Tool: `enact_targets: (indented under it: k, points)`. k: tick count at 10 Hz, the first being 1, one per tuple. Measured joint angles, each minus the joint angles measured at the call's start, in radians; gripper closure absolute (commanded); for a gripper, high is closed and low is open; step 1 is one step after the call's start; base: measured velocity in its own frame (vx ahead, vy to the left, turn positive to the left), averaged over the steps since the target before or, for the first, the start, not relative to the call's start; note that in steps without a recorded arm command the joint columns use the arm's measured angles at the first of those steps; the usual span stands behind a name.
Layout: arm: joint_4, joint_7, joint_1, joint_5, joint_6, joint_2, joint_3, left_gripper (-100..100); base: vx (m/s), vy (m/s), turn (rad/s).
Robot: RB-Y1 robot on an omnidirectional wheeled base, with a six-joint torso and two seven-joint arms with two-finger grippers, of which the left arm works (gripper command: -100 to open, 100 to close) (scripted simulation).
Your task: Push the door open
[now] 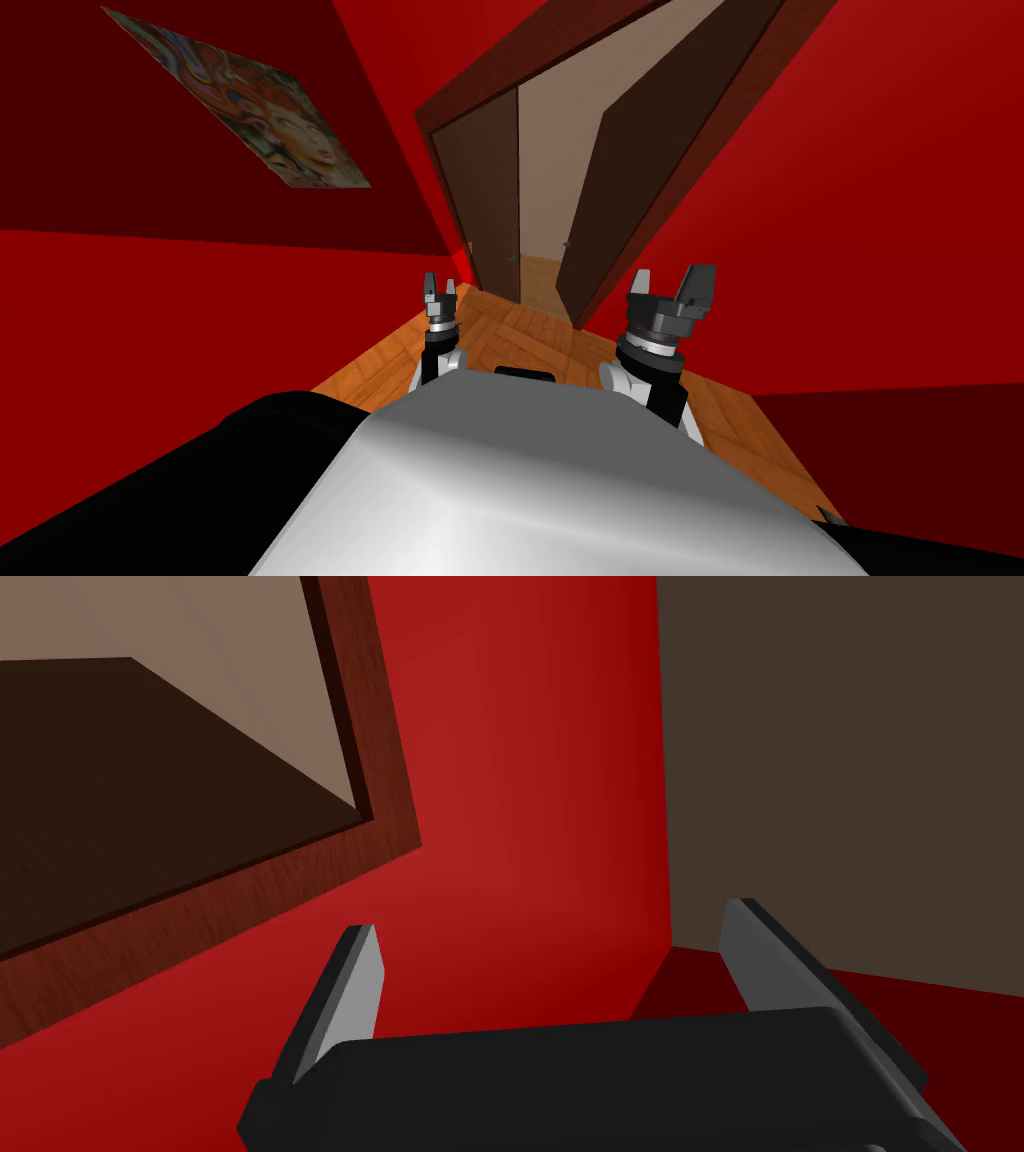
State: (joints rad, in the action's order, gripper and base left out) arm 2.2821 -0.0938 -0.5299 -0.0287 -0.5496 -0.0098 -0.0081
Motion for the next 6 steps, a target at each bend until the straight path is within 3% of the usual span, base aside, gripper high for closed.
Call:
enact_targets:
  k: [6]
  points:
    - [-0.134, 0.015, 0.061, 0.015, -0.019, 0.030, -0.006, -100, 0.113, 0.055, -0.024]
